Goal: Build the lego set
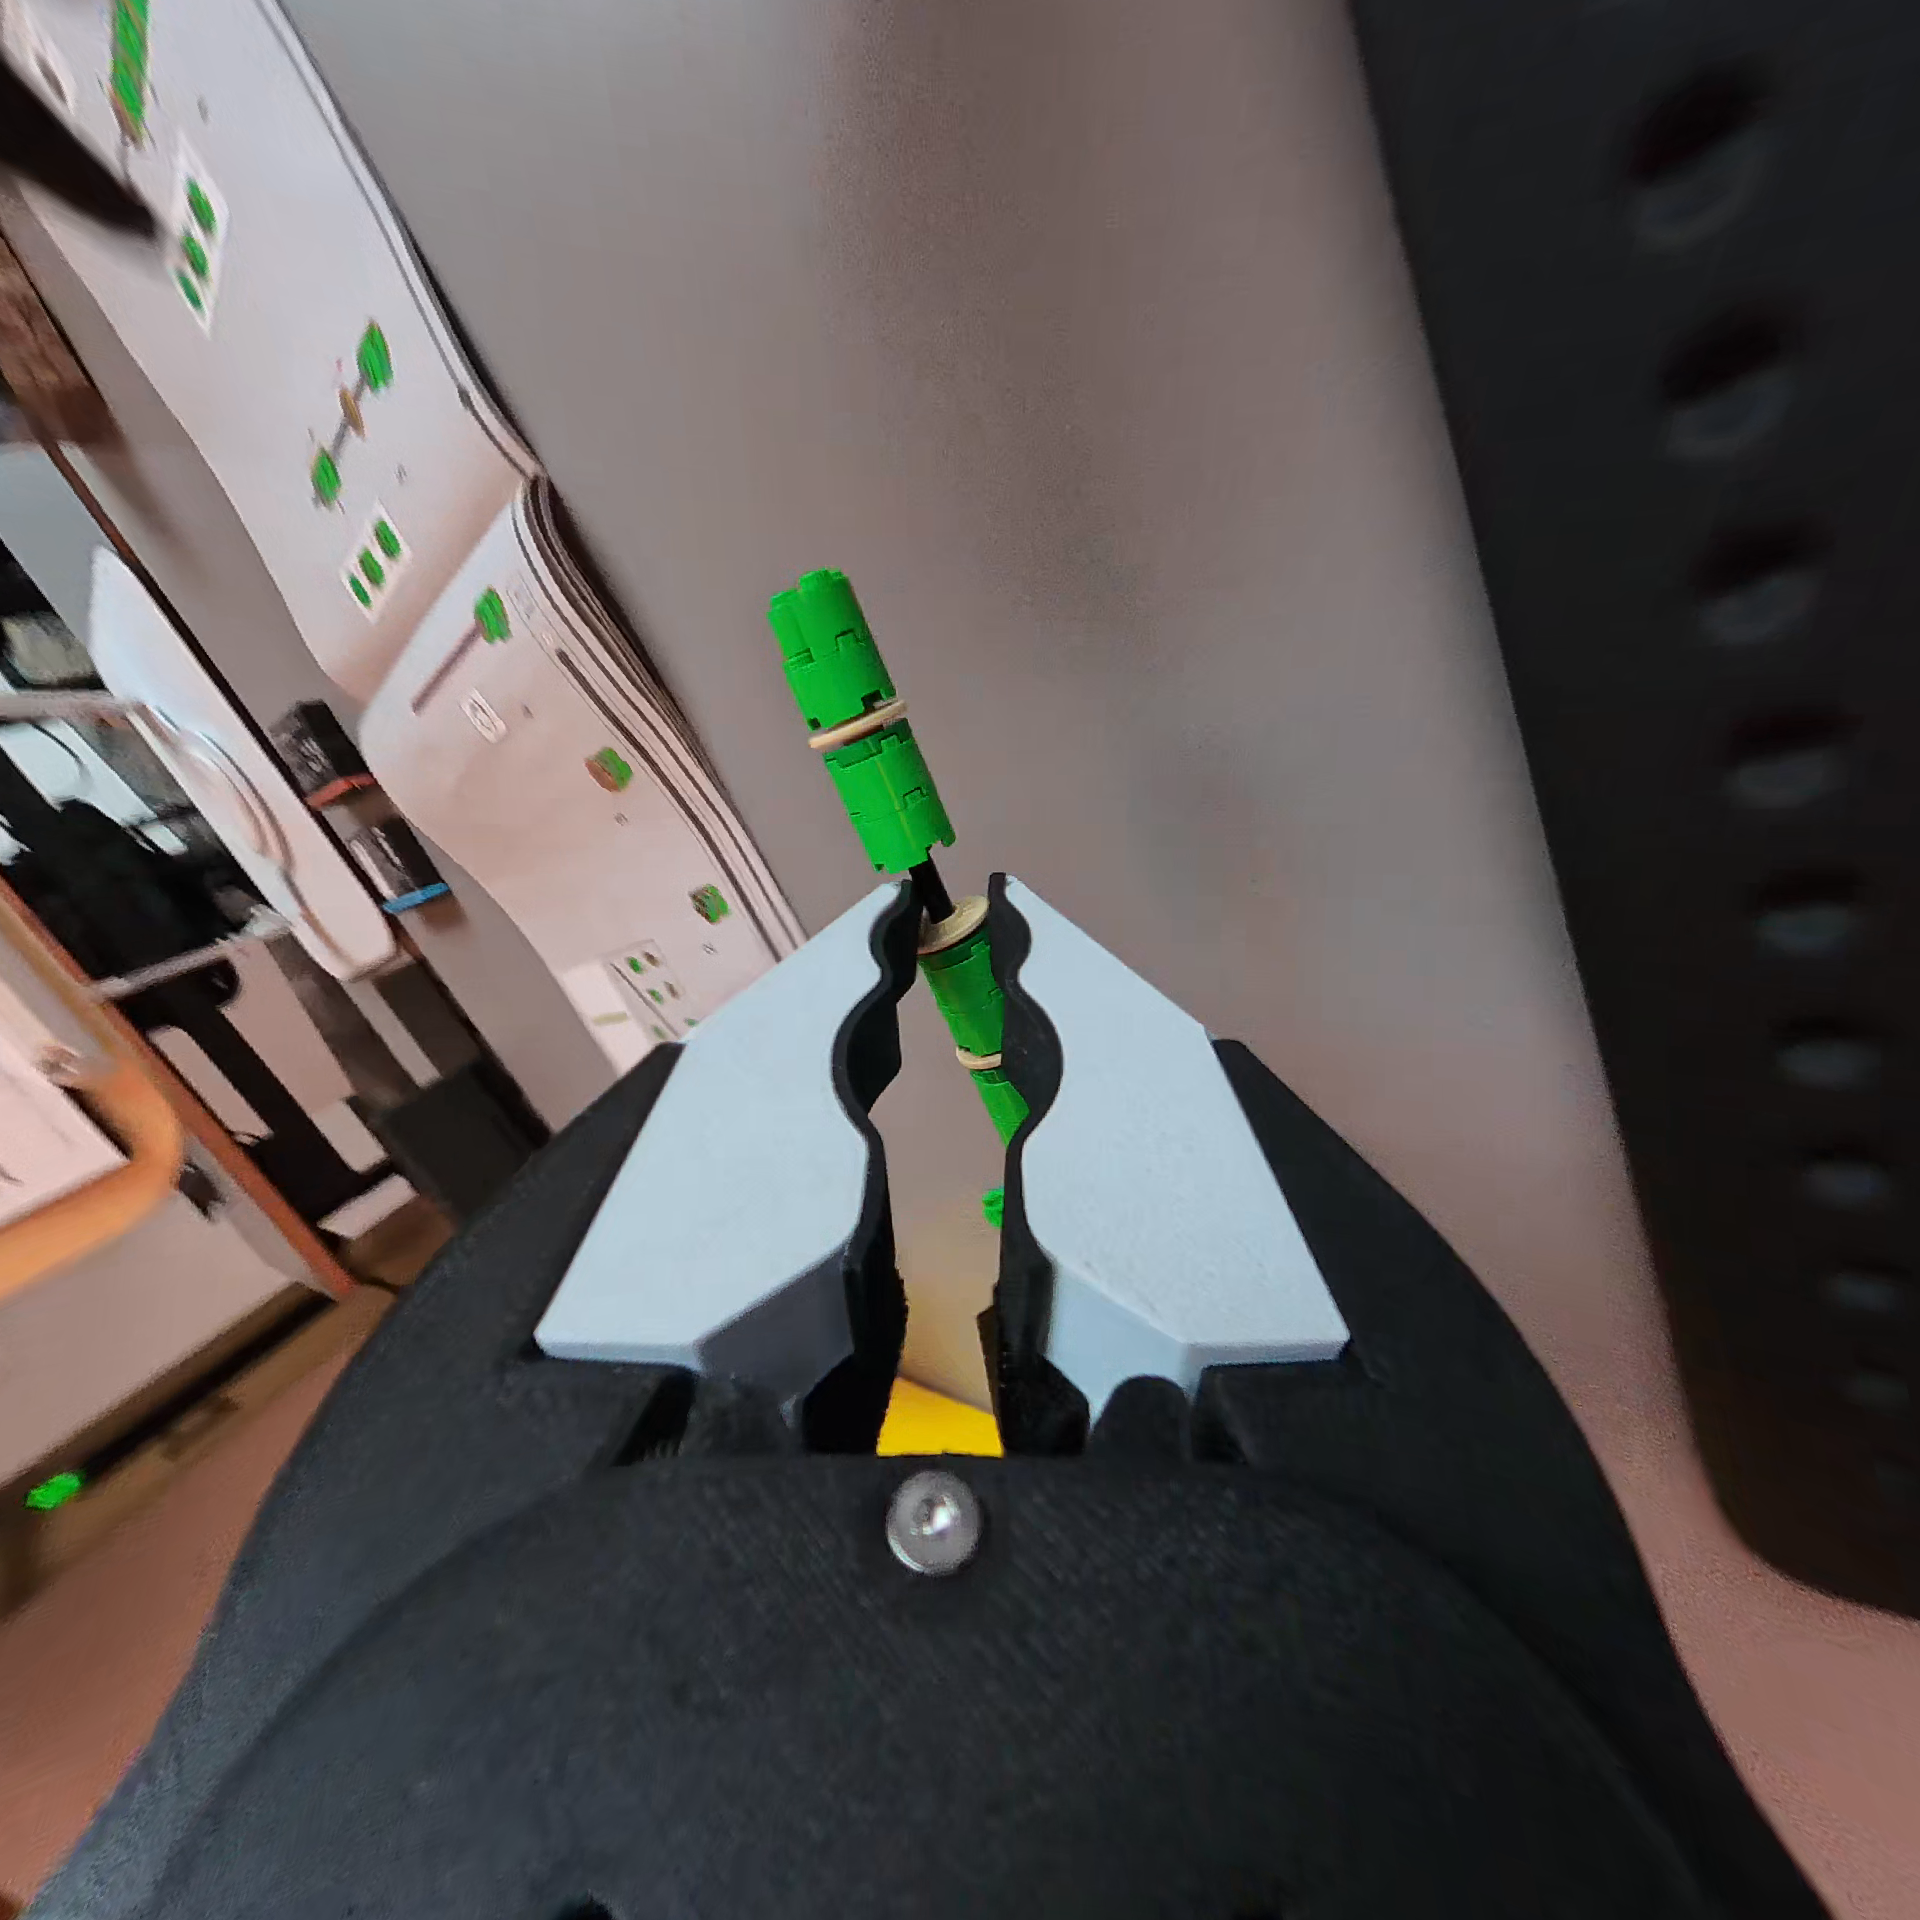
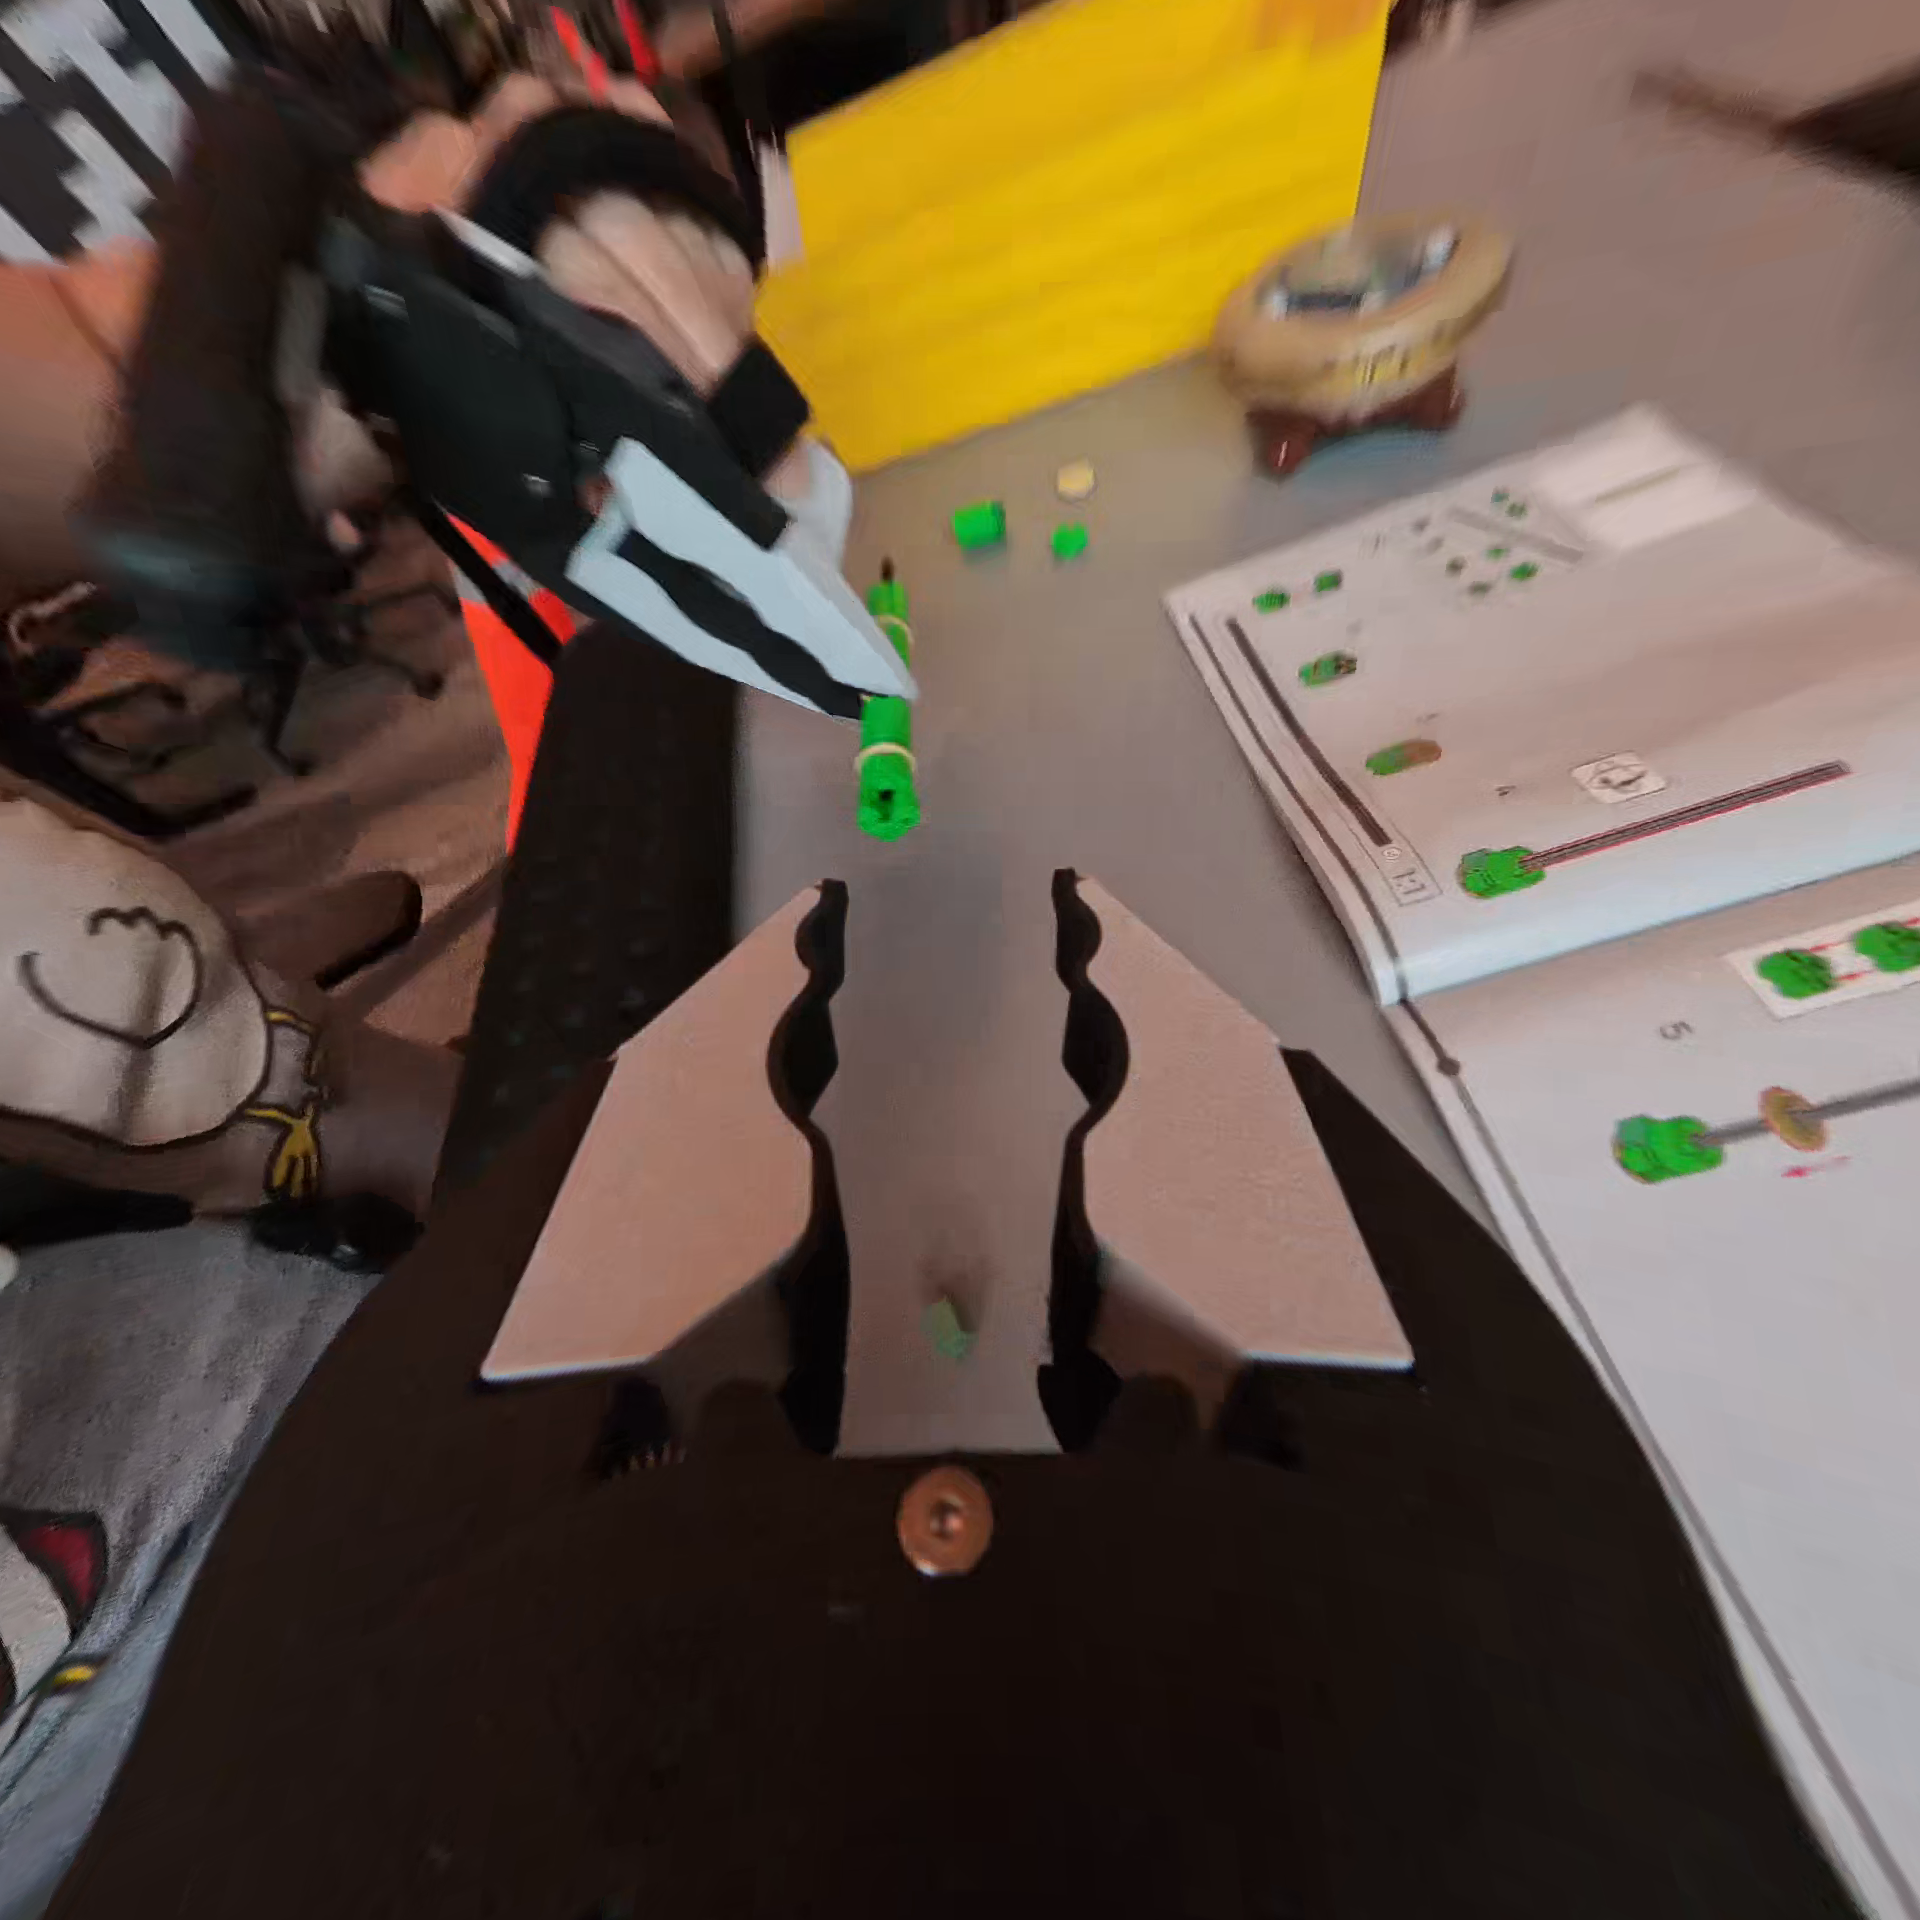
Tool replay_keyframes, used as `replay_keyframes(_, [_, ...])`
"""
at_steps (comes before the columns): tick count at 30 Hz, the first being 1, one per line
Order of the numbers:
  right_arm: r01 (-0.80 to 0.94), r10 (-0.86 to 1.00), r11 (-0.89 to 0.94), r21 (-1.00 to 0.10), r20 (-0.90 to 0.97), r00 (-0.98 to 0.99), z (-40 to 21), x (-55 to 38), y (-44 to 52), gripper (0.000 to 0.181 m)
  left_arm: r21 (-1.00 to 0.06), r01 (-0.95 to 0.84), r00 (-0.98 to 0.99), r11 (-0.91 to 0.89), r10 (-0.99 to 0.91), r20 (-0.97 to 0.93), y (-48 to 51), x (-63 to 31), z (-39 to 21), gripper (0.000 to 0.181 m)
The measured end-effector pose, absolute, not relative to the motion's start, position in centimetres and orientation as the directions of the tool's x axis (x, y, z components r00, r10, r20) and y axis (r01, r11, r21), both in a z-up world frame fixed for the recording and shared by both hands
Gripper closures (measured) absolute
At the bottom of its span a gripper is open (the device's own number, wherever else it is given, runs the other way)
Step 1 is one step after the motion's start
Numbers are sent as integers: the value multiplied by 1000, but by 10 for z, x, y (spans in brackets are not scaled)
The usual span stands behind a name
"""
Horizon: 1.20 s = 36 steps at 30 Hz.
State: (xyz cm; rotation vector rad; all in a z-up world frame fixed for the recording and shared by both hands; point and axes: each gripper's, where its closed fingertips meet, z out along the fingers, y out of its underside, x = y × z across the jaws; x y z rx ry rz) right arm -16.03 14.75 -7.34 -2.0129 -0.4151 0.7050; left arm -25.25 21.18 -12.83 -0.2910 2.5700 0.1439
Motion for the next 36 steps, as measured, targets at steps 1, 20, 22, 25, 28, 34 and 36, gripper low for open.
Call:
replay_keyframes(1, [19, 546, -556, -831, -349, 762, -78, -165, 160, 141, 72, -191, -834, 979, -123, -538, 209, -249, -125, 170])
replay_keyframes(20, [104, 423, -906, -410, -885, 194, -106, -229, 162, 165, 443, 223, -716, 869, 454, -530, 194, -211, -105, 167])
replay_keyframes(22, [94, 429, -903, -419, -881, 200, -108, -230, 163, 163, 439, 227, -718, 869, 454, -528, 193, -213, -108, 168])
replay_keyframes(25, [73, 429, -903, -423, -880, 205, -111, -232, 167, 164, 427, 216, -723, 878, 437, -535, 192, -216, -112, 168])
replay_keyframes(28, [70, 439, -898, -435, -867, 236, -114, -232, 170, 167, 383, 173, -697, 907, 387, -603, 191, -214, -110, 171])
replay_keyframes(34, [-30, 463, -872, -488, -844, 269, -106, -221, 185, 167, 69, -120, -590, 990, -15, -808, 209, -205, -69, 135])
replay_keyframes(36, [-80, 465, -861, -503, -840, 281, -104, -212, 192, 167, -142, -219, -494, 965, -235, -837, 220, -207, -50, 131])
